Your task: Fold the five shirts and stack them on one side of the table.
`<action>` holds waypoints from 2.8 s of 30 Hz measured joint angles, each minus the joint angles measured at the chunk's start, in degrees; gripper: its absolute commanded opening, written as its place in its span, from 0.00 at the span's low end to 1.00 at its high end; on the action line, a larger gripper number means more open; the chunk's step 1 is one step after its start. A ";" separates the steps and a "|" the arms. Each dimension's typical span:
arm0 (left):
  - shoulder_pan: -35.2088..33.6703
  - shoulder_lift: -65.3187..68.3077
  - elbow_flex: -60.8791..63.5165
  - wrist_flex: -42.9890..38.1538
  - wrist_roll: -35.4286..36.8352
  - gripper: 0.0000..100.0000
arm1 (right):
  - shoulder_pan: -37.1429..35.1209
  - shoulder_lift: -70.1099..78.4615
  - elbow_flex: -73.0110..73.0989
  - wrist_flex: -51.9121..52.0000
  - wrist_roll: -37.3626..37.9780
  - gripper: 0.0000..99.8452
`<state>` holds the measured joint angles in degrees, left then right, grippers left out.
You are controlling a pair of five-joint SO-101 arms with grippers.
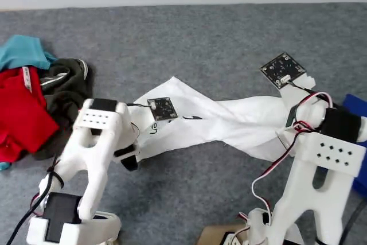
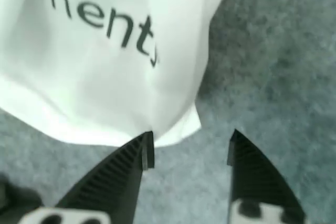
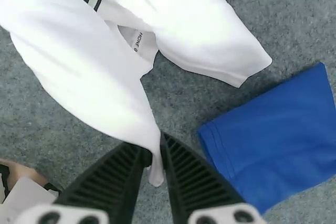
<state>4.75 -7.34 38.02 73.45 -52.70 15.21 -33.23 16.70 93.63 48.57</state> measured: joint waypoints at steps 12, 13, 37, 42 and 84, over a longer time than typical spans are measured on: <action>0.09 3.78 1.85 -7.12 0.35 0.24 | 0.00 0.00 0.00 0.00 0.00 0.01; 0.18 5.27 1.23 -7.12 0.35 0.24 | 0.00 0.00 0.00 0.00 0.00 0.01; -0.09 24.09 -21.45 5.89 3.16 0.01 | 0.00 0.00 0.00 0.00 0.00 0.01; -0.09 19.43 -30.33 14.51 3.16 0.00 | 0.09 -0.09 -4.31 0.26 0.00 0.01; -1.93 -26.55 -73.23 25.93 21.01 0.01 | 14.59 -2.37 -65.23 -2.99 0.09 0.01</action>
<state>2.81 -33.89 -35.21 99.38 -31.69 29.80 -35.60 -48.53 90.64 48.66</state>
